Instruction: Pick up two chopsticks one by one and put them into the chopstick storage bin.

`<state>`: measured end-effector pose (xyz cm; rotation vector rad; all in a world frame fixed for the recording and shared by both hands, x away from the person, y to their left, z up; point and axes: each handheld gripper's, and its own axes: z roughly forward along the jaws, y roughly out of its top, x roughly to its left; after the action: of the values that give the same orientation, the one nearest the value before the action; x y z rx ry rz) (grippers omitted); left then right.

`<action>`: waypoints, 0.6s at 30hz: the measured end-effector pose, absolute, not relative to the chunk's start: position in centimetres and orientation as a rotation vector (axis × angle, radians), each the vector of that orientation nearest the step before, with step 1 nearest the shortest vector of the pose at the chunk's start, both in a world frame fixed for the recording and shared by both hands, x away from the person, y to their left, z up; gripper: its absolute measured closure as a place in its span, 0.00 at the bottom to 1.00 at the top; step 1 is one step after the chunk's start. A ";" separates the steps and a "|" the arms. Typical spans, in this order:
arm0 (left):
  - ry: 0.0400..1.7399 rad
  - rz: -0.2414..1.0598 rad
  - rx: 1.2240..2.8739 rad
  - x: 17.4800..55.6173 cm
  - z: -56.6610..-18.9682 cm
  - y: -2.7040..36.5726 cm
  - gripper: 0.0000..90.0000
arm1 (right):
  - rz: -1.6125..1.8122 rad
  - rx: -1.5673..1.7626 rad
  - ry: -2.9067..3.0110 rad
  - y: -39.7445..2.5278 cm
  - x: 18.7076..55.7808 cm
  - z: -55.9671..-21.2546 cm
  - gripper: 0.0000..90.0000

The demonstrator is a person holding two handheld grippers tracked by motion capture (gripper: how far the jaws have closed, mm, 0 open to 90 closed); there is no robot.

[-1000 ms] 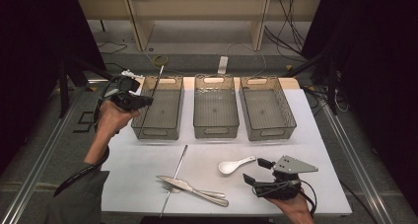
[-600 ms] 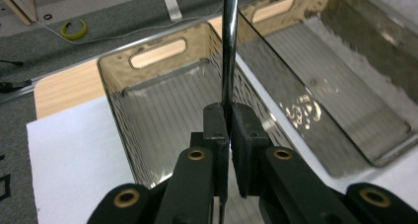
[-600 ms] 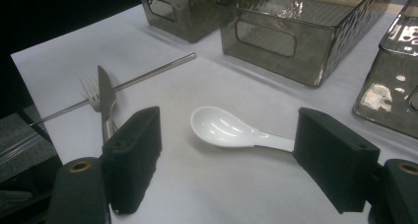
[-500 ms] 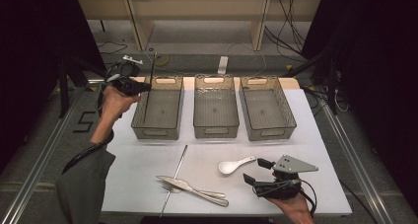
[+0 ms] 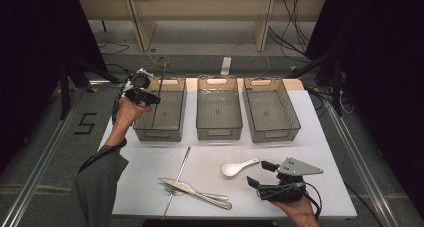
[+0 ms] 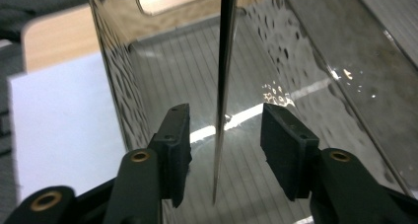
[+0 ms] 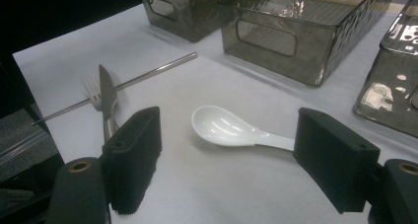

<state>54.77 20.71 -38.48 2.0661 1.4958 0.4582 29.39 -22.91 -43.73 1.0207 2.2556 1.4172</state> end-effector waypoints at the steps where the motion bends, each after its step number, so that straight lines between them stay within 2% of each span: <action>1: 1.503 0.458 2.061 54.7 -38.7 20.8 0.57 | 1.422 1.019 2.253 -22.9 29.4 -43.7 0.30; 7: 1.485 0.424 2.049 54.1 -38.5 20.9 0.48 | 1.419 1.020 2.253 -23.0 29.4 -43.7 0.30; 9: 1.469 0.422 2.032 53.7 -38.1 21.0 0.47 | 1.416 1.024 2.255 -23.0 29.4 -43.7 0.30; 18: 1.420 0.375 2.022 50.5 -36.0 21.0 0.34 | 1.413 1.027 2.255 -23.0 29.5 -43.8 0.30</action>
<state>50.48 21.00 -36.01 2.0216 1.4197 0.3745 29.45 -22.98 -43.76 1.0270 2.2548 1.4135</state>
